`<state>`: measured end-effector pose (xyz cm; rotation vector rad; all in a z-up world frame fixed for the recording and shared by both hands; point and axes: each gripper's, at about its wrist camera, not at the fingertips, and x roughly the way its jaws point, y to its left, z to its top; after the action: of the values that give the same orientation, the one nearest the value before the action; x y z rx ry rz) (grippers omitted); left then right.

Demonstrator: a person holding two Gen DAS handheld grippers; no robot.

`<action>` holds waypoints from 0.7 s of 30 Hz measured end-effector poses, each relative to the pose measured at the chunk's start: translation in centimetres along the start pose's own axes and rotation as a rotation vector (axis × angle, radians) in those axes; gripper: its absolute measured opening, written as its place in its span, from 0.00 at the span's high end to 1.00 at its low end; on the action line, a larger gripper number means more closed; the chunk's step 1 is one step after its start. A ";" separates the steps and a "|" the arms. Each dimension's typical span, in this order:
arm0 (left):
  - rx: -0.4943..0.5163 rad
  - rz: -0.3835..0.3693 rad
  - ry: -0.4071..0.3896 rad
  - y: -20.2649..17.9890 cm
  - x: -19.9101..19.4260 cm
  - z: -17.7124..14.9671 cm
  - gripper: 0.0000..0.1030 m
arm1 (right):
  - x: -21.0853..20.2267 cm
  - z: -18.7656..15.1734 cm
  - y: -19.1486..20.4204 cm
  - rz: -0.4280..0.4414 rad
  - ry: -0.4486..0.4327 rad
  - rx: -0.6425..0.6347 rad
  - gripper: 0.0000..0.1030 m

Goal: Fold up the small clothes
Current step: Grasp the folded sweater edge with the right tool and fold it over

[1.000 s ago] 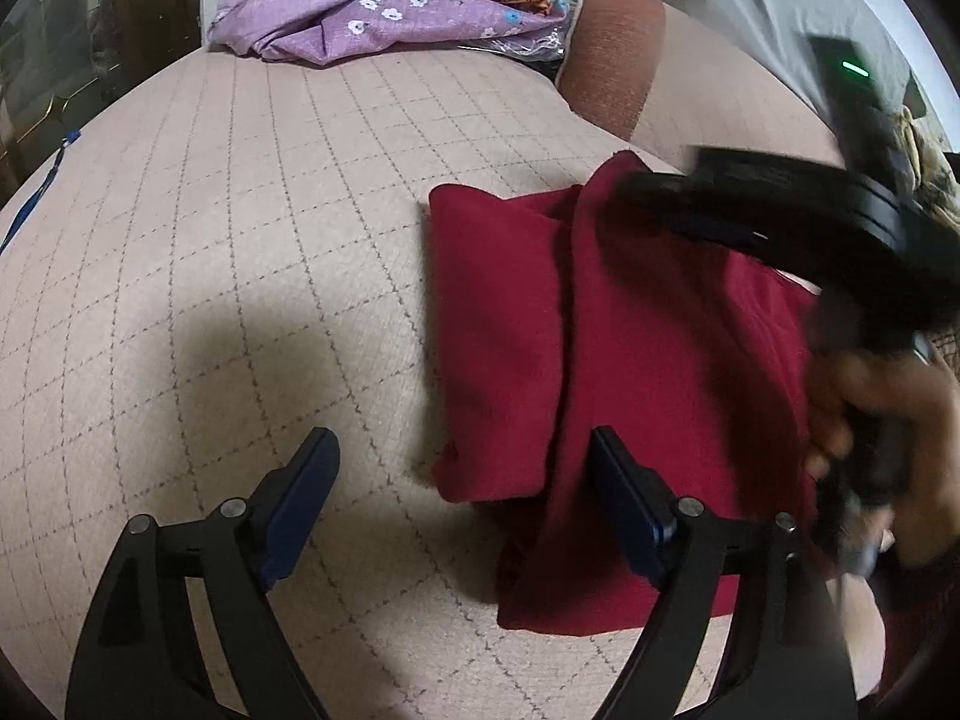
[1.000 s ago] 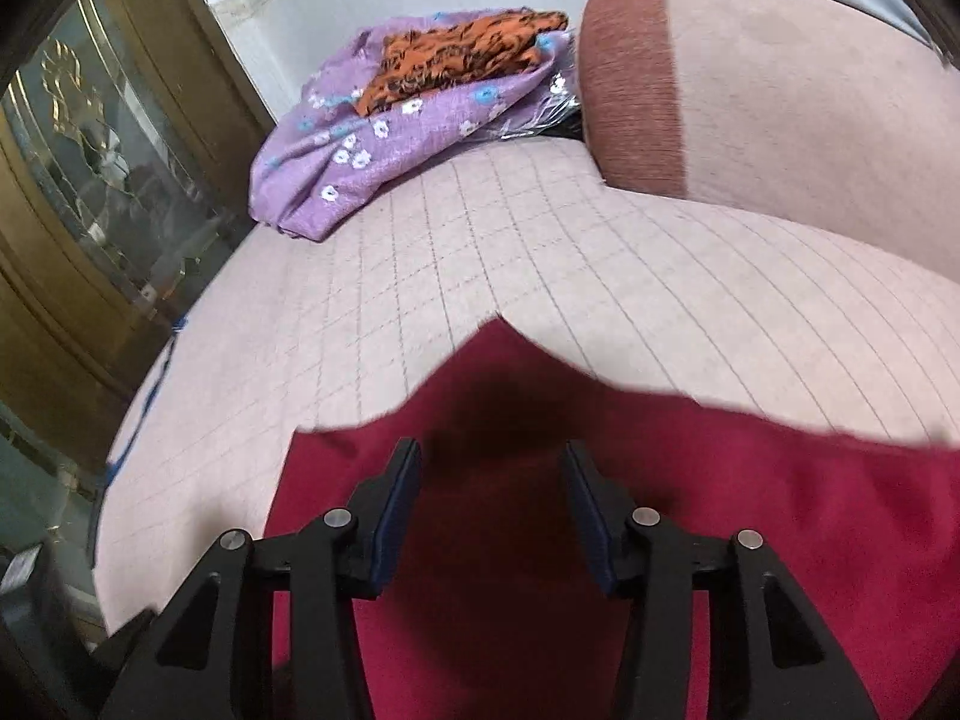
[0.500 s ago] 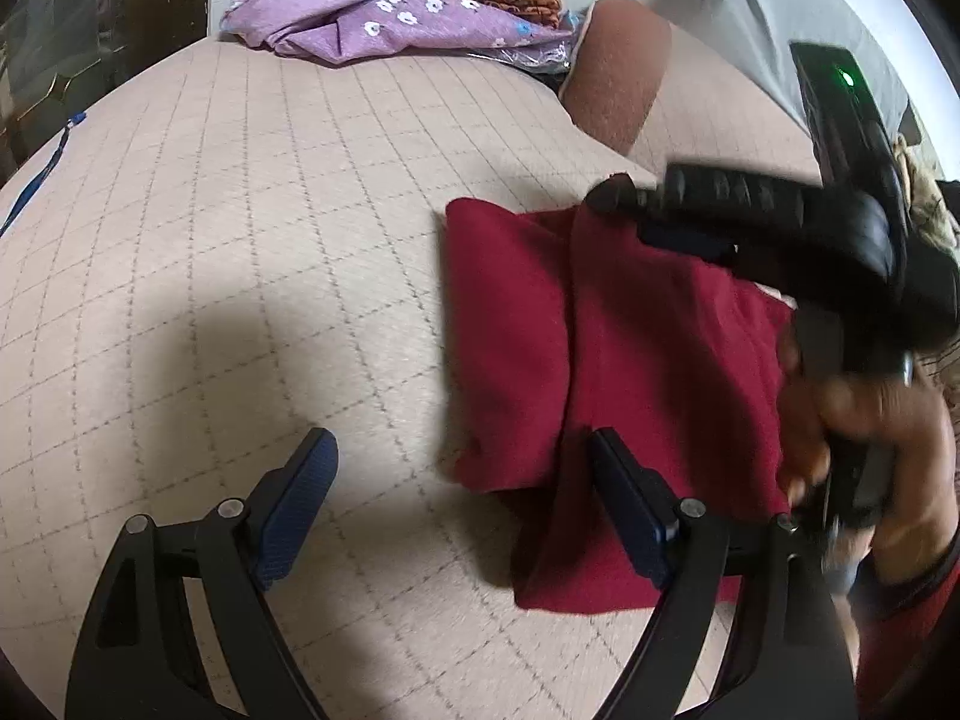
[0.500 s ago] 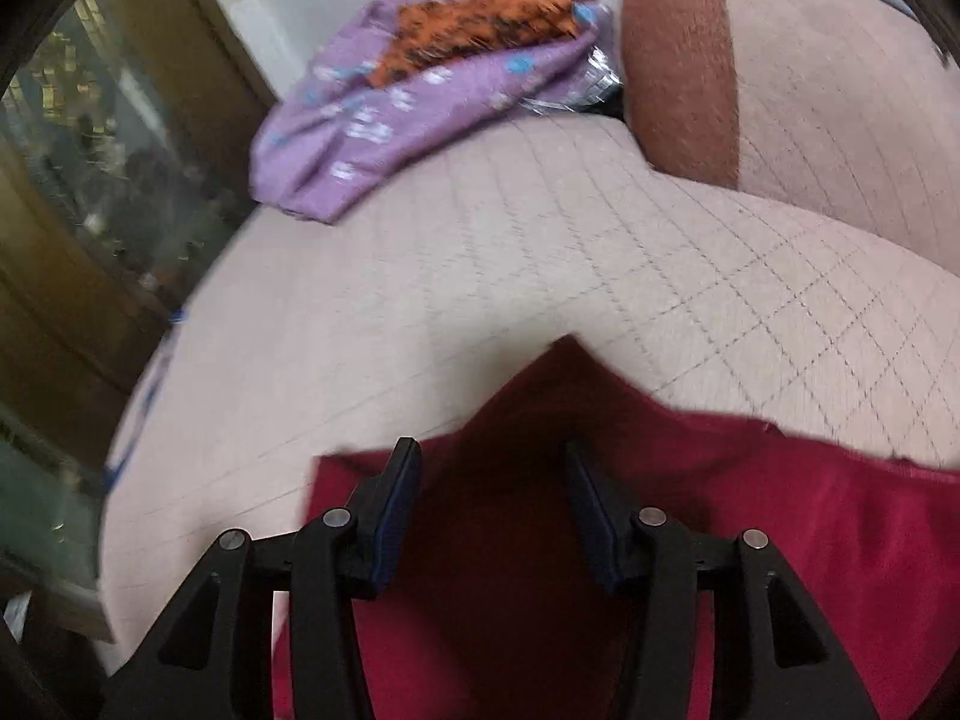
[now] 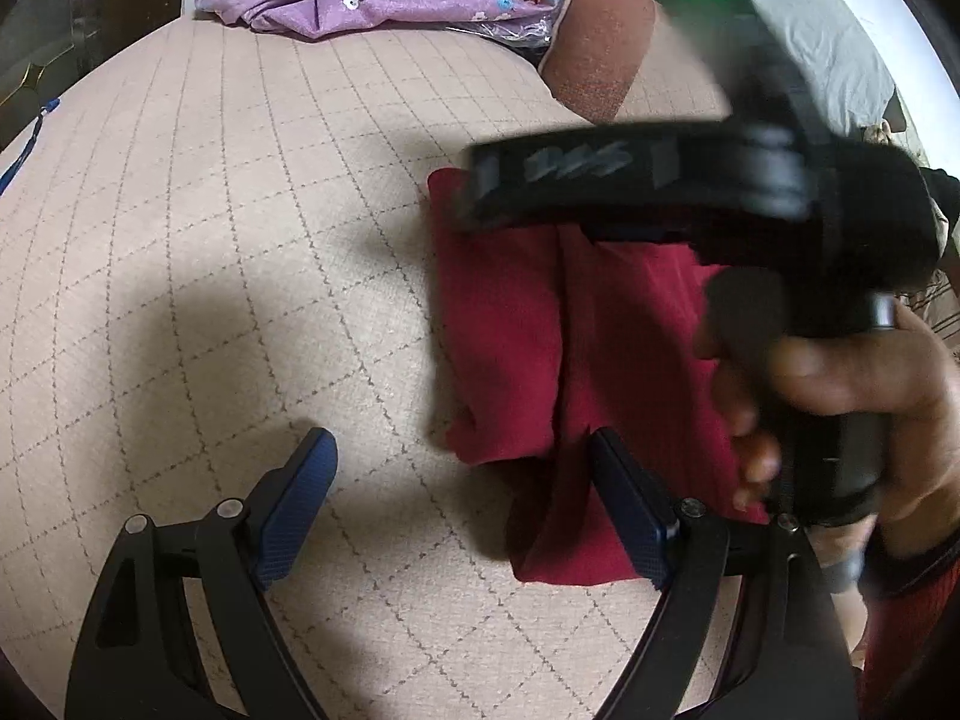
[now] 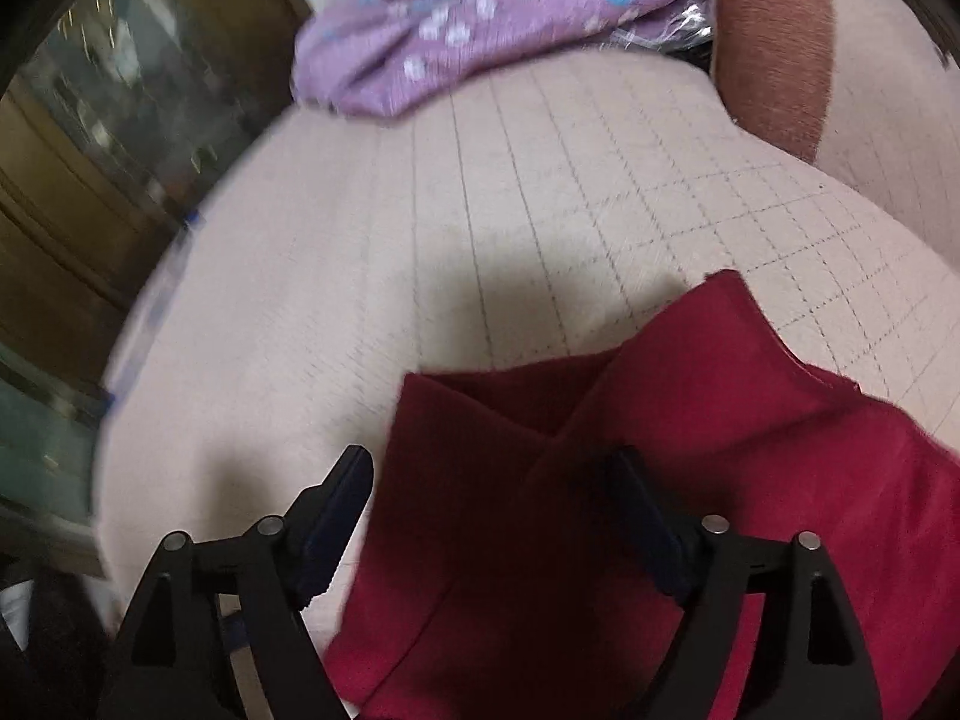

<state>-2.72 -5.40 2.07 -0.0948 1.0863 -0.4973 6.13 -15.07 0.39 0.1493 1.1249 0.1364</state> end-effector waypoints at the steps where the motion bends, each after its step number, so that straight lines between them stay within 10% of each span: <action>1: -0.003 -0.002 0.000 0.0 0.0 0.0 0.16 | 0.6 0.1 0.6 -0.045 0.002 -0.036 0.13; 4: -0.008 -0.003 -0.002 0.1 0.2 0.2 0.15 | 1.3 -0.1 1.7 -0.119 -0.013 -0.088 0.16; 6: -0.005 0.000 -0.006 0.1 0.2 0.3 0.13 | 1.1 -0.4 1.9 -0.139 -0.032 -0.106 0.31; 8: 0.001 0.002 -0.009 0.1 0.3 0.4 0.12 | 0.1 -0.7 1.5 -0.158 -0.077 -0.118 0.71; 10: 0.002 -0.007 -0.014 0.1 0.4 0.6 0.12 | -1.3 -1.1 0.3 -0.100 -0.103 -0.088 0.81; 20: 0.012 -0.115 -0.065 -1.4 1.9 1.8 0.13 | -3.9 -1.8 -2.7 0.010 -0.143 -0.001 0.83; 21: 0.009 -0.131 -0.071 -1.5 2.0 1.8 0.29 | -3.9 -1.8 -2.8 0.015 -0.140 0.003 0.83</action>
<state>-0.91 -7.87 1.76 -0.1753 1.0124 -0.6122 2.93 -18.45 2.51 0.1673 0.9846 0.1356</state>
